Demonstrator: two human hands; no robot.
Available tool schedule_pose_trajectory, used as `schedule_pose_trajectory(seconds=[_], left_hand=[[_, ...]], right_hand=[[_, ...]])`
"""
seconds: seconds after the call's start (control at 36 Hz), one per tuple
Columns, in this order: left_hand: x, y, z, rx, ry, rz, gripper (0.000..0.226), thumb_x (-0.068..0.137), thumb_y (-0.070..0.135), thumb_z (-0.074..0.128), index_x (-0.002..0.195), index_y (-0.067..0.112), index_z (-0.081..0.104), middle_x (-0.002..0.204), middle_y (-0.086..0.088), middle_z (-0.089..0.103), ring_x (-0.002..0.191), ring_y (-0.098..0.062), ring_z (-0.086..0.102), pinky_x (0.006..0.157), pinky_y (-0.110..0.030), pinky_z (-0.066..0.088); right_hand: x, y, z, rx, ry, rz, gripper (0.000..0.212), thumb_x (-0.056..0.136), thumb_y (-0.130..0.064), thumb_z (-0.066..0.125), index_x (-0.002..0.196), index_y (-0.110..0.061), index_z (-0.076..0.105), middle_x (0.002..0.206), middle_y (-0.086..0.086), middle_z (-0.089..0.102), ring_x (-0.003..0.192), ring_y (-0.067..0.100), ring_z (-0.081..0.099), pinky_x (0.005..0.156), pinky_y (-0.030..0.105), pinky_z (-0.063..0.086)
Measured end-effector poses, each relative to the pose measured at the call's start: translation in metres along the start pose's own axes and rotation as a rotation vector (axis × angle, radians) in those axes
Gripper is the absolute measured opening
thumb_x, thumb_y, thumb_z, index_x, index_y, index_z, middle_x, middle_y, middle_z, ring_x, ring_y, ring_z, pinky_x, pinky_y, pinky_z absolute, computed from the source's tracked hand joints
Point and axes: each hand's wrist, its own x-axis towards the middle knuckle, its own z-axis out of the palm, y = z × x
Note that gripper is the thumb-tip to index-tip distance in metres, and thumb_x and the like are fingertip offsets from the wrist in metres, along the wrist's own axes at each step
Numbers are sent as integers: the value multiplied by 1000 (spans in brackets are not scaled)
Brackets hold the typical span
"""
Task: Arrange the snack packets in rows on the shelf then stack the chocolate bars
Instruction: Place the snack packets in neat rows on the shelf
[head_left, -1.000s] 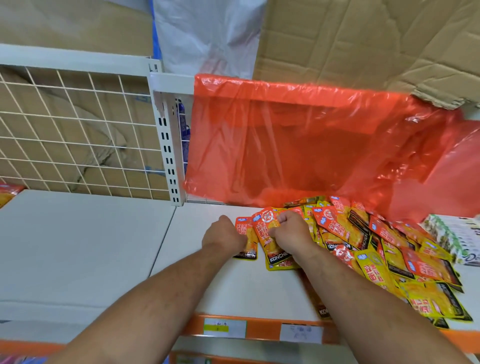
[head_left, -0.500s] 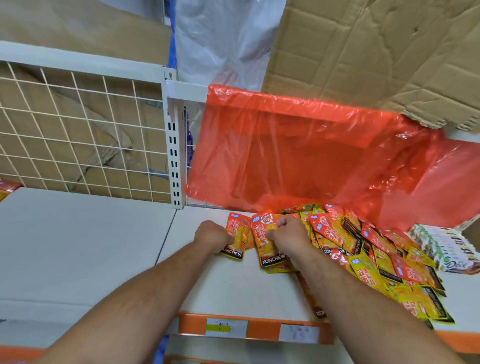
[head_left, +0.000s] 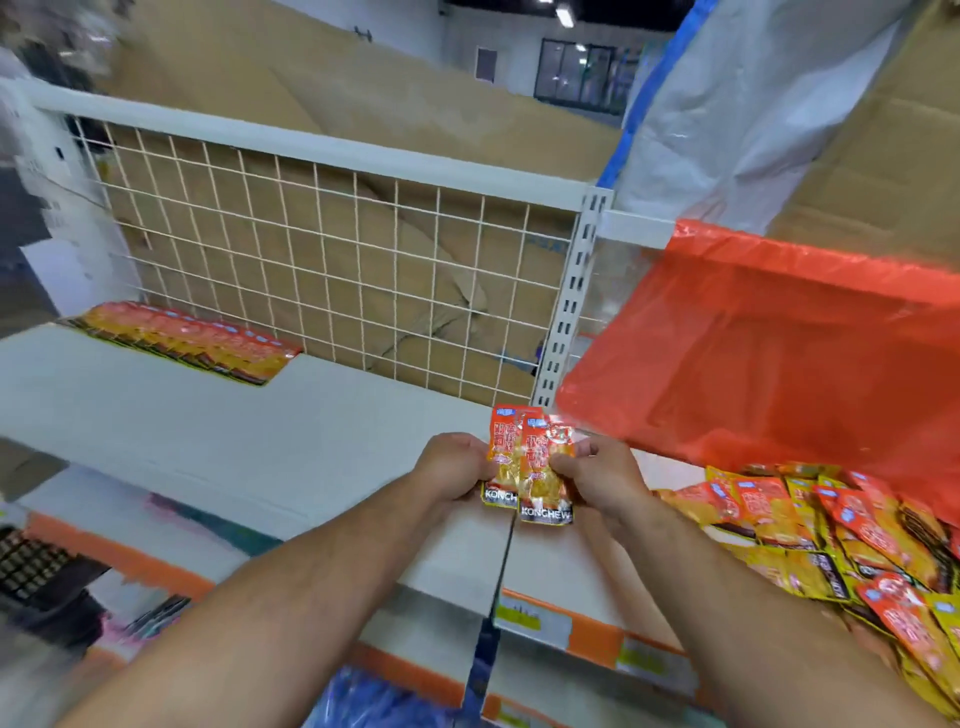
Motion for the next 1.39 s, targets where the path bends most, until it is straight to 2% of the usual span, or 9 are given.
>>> schedule_pose_trajectory(seconds=[0.11, 0.19, 0.33, 0.61, 0.69, 0.81, 1.0, 1.14, 1.39], left_hand=[[-9, -18, -52, -56, 57, -16, 16, 84, 2, 69, 77, 16, 67, 80, -9, 70, 66, -22, 61, 63, -31, 47], [-13, -31, -87, -91, 114, -20, 15, 84, 2, 67, 77, 15, 68, 88, -16, 74, 74, -26, 65, 69, -36, 50], [-10, -53, -133, -184, 222, -49, 9, 84, 2, 69, 86, 10, 70, 88, -12, 74, 72, -22, 67, 65, -32, 52], [29, -65, -185, -179, 361, -82, 7, 83, 2, 72, 90, 3, 70, 85, -12, 73, 72, -24, 68, 58, -28, 53], [47, -61, -200, -132, 407, -71, 8, 81, 2, 73, 82, 9, 68, 70, -3, 66, 56, -12, 57, 53, -21, 44], [69, -55, -221, -103, 457, -77, 14, 81, 3, 73, 75, 13, 66, 65, 0, 62, 55, -11, 54, 55, -21, 42], [105, -56, -246, -45, 484, -112, 16, 81, 7, 76, 78, 15, 62, 69, 2, 59, 65, -18, 57, 59, -23, 42], [131, -57, -265, 79, 486, -140, 18, 78, 12, 76, 72, 19, 61, 83, -3, 68, 81, -22, 65, 74, -26, 49], [180, -63, -306, 367, 423, -149, 22, 80, 12, 72, 65, 20, 57, 95, -6, 73, 95, -24, 68, 82, -30, 55]], right_hand=[[0, -14, 51, -61, -70, -45, 31, 60, -35, 78, 68, -19, 53, 65, 9, 65, 70, 37, 69, 65, 47, 53], [-12, -37, 86, -72, -92, -69, 29, 75, -23, 78, 69, -18, 51, 60, 9, 61, 60, 37, 65, 55, 38, 43], [-15, -65, 136, -65, -167, -68, 20, 84, -16, 75, 79, -15, 55, 77, 11, 69, 60, 24, 62, 50, 28, 41], [26, -94, 193, -33, -307, -49, 15, 84, -2, 70, 84, -12, 58, 71, 8, 65, 55, 19, 60, 52, 29, 45], [48, -106, 206, -18, -350, -55, 27, 86, 1, 68, 72, -14, 50, 60, 5, 57, 50, 20, 53, 50, 29, 41], [70, -119, 223, 3, -397, -43, 28, 86, 1, 68, 76, -15, 46, 64, 8, 57, 50, 19, 51, 49, 28, 40], [99, -127, 247, -5, -426, -46, 22, 87, 1, 67, 81, -13, 51, 66, 6, 61, 53, 17, 54, 48, 25, 42], [118, -135, 261, 0, -391, -31, 24, 87, 2, 67, 79, -14, 51, 69, 7, 64, 55, 19, 57, 49, 25, 42], [138, -141, 301, 2, -292, 32, 26, 87, 1, 69, 76, -14, 50, 76, 8, 65, 61, 20, 59, 51, 27, 44]])
